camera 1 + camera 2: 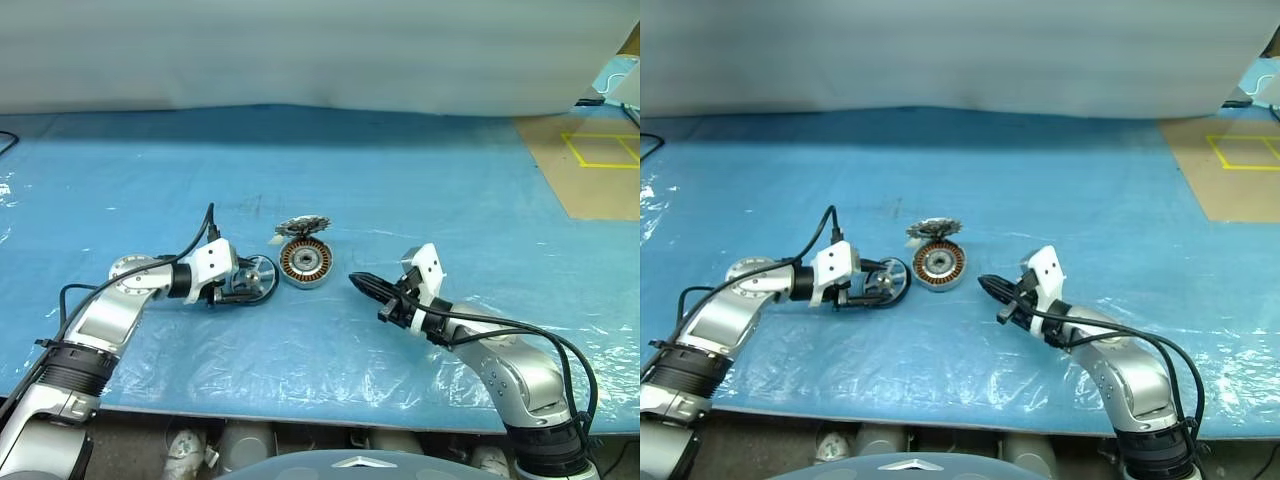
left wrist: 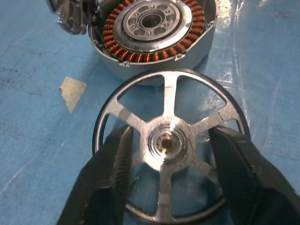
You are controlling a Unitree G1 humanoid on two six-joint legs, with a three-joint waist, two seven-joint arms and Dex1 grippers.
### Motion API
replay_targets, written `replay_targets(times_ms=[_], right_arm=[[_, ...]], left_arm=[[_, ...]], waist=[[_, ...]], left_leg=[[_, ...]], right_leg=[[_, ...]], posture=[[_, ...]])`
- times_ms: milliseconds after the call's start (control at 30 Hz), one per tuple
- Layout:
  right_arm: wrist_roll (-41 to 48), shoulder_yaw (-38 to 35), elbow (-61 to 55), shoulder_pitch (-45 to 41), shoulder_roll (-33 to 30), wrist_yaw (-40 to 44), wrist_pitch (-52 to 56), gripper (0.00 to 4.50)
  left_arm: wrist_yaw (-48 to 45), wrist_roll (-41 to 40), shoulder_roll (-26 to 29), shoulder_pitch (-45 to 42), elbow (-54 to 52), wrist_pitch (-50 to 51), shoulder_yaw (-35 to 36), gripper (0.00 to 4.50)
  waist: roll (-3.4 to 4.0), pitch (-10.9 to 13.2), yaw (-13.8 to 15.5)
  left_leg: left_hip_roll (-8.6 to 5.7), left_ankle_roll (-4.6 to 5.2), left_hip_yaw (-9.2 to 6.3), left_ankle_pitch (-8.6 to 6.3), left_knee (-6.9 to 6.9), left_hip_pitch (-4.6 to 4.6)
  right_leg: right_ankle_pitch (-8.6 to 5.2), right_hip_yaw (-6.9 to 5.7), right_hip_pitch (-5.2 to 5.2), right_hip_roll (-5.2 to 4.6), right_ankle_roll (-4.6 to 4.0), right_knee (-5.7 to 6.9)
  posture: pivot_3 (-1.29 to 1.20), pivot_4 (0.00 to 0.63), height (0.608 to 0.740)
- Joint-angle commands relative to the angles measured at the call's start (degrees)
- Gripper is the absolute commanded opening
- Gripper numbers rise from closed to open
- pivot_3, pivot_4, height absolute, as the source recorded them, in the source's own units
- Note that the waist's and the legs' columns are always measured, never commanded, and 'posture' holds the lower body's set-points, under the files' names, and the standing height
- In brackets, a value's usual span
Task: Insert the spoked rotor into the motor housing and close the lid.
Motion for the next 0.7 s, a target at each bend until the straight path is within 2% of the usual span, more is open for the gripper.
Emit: replay_targets(times_ms=[33, 100, 233, 500, 600, 700], right_arm=[[0.6, -0.4, -0.9, 0.4, -0.3, 0.1, -1.3, 0.0], [1.4, -0.8, -1.5, 1.3, -0.4, 1.3, -2.6, 0.0], [2.4, -1.6, -2.3, 3.7, 0.0, 3.7, -6.9, 0.0], [-1.6, 0.0, 2.8, 6.7, -0.9, 4.2, -12.8, 0.0], [-1.9, 0.4, 3.9, 5.6, -0.8, 4.3, -13.1, 0.0], [-1.7, 0.6, 4.7, 4.7, -0.7, 4.6, -13.0, 0.0]], left_arm=[[-1.0, 1.3, 0.4, 0.5, 1.6, 0.0, -1.2, 1.58], [-1.9, 0.8, 1.3, 0.9, 2.2, 0.2, -0.4, 1.36], [-3.2, -0.8, 2.9, 1.5, 1.9, 1.2, 1.3, 1.35], [-12.1, -15.2, 7.5, -0.1, -13.8, 18.7, 3.9, 1.34], [-13.3, -17.7, 6.3, -4.0, -16.4, 22.5, 2.7, 1.34], [-13.4, -16.3, 3.3, -8.5, -14.7, 22.6, -0.4, 1.34]], waist=[[0.17, -0.1, 0.1], [0.23, -0.1, 0.2], [0.21, -0.2, 0.0], [0.15, -0.1, 0.0], [0.13, -0.1, 0.1], [0.14, -0.1, 0.1]], left_leg=[[-0.01, 0.0, 0.0, 0.0, 0.0, 0.02], [0.0, 0.01, 0.0, 0.0, -0.01, 0.08], [0.01, 0.01, 0.0, 0.0, -0.03, 0.07], [0.01, 0.01, 0.02, 0.0, -0.17, -0.14], [0.01, 0.01, 0.03, 0.0, -0.17, -0.15], [0.0, 0.02, 0.02, 0.0, -0.14, -0.1]], right_leg=[[0.0, 0.0, 0.02, -0.03, 0.01, 0.0], [-0.02, 0.0, 0.1, -0.12, 0.03, 0.0], [-0.03, 0.0, 0.07, -0.1, 0.06, -0.02], [-0.07, -0.02, -0.16, 0.01, -0.04, -0.11], [-0.07, -0.06, -0.13, -0.04, -0.04, -0.12], [-0.06, -0.07, -0.08, -0.04, -0.04, -0.08]], posture=[[0.0, 0.15, 0.74], [0.0, 0.15, 0.74], [0.0, 0.15, 0.74], [0.0, 0.15, 0.74], [0.0, 0.15, 0.74], [0.0, 0.15, 0.74]])
